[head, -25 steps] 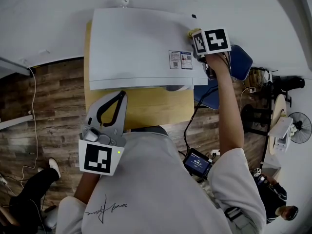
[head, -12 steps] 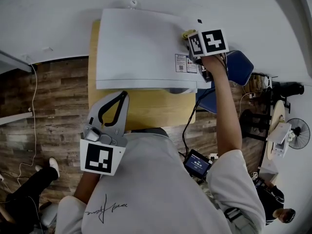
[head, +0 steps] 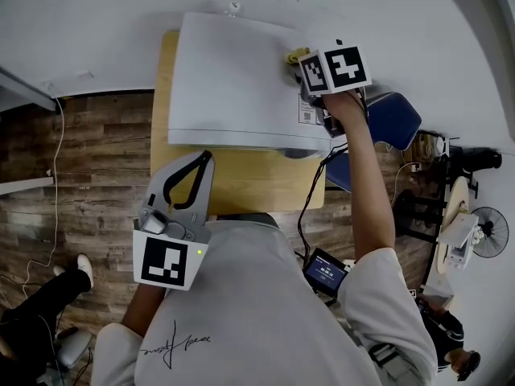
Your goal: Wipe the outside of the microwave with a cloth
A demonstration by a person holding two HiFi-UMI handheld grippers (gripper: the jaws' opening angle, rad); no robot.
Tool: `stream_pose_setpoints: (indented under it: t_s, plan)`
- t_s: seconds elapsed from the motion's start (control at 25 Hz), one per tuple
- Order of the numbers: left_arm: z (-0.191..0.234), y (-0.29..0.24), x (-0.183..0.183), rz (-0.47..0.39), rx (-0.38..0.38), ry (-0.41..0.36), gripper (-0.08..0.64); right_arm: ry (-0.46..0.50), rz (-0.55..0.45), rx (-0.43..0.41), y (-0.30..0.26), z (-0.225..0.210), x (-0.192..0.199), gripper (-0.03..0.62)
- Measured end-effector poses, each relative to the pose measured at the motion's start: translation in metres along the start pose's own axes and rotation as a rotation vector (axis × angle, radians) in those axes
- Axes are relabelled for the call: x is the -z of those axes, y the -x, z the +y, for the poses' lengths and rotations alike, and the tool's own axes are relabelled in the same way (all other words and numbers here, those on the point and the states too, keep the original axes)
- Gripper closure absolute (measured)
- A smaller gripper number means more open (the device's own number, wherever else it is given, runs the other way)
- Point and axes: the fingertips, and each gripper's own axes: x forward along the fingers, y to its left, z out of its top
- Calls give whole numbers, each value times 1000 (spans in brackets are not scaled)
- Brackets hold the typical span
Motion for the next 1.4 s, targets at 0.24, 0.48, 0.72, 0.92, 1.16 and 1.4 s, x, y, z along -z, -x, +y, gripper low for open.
stream_pose_setpoints:
  t_s: [0.24,0.48,0.72,0.92,1.16,1.4]
  plan:
    - [7,6,3,-2,-23,7,566,48,-6,-35,-8,29,-16,471]
    - [12,13,4,-7,-42,10,566,96,-11,-58,-12,55,-29,471]
    - [17,19,5,-8,-61,15,566,143,-14,-80,-17,79,-41,471]
    - [23,22,5,-20,-68,42,566,163,-23,-100,-20,95,-52,471]
    - [23,15,1,-27,-57,39,566,190,-37,-128,-22,119,-63,471]
    - [25,11,1,-44,-61,61,566,238,-56,-169,-26,151,-75,471]
